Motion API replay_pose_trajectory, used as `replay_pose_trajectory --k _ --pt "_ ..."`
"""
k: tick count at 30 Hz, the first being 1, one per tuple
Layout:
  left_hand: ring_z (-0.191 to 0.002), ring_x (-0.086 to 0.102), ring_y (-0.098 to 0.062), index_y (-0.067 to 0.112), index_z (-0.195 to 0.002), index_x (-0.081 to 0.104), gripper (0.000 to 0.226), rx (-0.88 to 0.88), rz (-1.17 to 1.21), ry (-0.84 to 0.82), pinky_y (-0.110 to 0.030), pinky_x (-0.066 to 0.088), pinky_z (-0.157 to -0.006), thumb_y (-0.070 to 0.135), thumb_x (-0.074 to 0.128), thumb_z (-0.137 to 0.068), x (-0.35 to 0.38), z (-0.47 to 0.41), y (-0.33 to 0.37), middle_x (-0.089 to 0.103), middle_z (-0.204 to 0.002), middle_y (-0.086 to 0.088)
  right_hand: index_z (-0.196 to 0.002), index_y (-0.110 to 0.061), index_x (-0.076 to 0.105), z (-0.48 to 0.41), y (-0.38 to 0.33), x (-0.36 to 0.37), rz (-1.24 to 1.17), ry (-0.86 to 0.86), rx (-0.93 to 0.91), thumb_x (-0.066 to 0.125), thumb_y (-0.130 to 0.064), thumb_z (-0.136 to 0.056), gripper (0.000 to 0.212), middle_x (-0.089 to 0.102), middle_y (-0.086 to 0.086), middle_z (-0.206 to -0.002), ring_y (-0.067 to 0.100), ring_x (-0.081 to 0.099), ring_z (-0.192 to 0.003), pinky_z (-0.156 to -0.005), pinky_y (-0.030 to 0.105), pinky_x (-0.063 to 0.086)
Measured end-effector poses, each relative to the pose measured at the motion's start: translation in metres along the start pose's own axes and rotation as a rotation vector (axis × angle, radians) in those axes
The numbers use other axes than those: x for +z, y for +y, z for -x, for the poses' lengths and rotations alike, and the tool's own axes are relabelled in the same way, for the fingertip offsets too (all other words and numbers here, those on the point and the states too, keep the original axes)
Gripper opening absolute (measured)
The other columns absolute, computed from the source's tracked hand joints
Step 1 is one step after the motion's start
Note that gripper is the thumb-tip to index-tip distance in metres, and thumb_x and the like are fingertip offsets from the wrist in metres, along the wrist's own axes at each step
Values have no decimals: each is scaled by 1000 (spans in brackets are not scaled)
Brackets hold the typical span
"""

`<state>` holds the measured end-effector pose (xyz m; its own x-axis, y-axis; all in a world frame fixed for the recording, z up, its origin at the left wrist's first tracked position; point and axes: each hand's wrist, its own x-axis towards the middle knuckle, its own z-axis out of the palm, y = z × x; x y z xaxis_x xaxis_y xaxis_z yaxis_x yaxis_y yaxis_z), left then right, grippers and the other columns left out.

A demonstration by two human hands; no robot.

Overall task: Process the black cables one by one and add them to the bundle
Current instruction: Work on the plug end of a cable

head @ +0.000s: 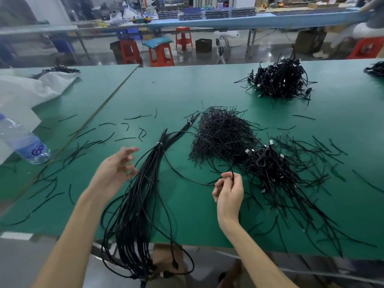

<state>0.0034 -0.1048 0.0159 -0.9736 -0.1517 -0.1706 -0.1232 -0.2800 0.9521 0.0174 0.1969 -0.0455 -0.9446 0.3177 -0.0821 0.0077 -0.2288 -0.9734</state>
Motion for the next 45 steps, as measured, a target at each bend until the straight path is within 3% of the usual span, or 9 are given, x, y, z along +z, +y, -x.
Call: replay_pose_trajectory --k 4,9,12,16,20,32,37,41,45 --pt "-83 67 -21 6 -118 74 40 -261 -183 -259 -32 59 -75 39 59 -100 28 1 -25 68 -100 -9 -95 -14 56 -1 4 1 82 -22 -45 38 -12 -108 22 57 -2 -68 14 50 -52 -51 30 43" --pt "-123 64 -31 -3 -133 62 54 -227 12 -392 -35 56 -97 41 46 -107 83 -2 -47 65 -133 -22 -90 -26 61 4 7 4 282 -149 -233 45 -13 -105 26 49 -5 -60 13 39 -50 -48 38 34" --pt "-132 59 -32 -7 -140 48 62 -250 182 -413 -38 52 -105 45 36 -108 117 -10 -47 60 -141 -23 -84 -27 60 10 7 6 457 -281 -414 47 -16 -100 23 52 -12 -64 8 42 -53 -53 25 34" --pt "-91 71 -18 -7 -138 51 56 -287 485 -324 -31 59 -87 39 42 -108 137 -23 -33 72 -105 -7 -80 -25 54 15 9 7 711 -413 -500 40 -32 -95 21 49 -11 -58 12 45 -52 -51 33 38" --pt "-47 38 -6 3 -113 62 35 -240 789 -83 -17 38 -50 29 39 -110 118 -49 -2 45 -63 8 -77 -21 55 12 12 7 706 -469 -333 44 -24 -96 22 50 -5 -53 13 39 -45 -49 27 30" --pt "-36 20 -10 13 -80 48 47 -109 938 395 -18 14 -40 31 21 -113 7 -75 34 27 -53 8 -74 -21 60 10 8 8 445 -242 -153 48 -24 -91 20 46 -7 -49 7 31 -42 -43 31 25" --pt "-44 11 -7 15 -83 49 37 -80 653 235 -20 13 -37 30 31 -112 19 -64 16 24 -52 9 -99 -27 62 6 8 10 522 -171 -211 58 -6 -93 23 57 -10 -90 6 52 -80 -71 28 45" --pt "-48 22 -8 13 -94 65 31 60 70 33 -20 22 -43 22 40 -110 55 -48 8 28 -59 8 -139 -23 53 8 10 13 752 -118 -373 67 -4 -88 57 40 -4 -130 12 33 -111 -90 23 37" --pt "-59 39 -12 5 -111 69 32 160 -296 -158 -20 34 -56 24 43 -109 96 -29 1 48 -68 3 -150 -25 45 9 13 16 1009 -158 -423 67 -5 -85 72 32 0 -149 20 29 -132 -105 38 37"
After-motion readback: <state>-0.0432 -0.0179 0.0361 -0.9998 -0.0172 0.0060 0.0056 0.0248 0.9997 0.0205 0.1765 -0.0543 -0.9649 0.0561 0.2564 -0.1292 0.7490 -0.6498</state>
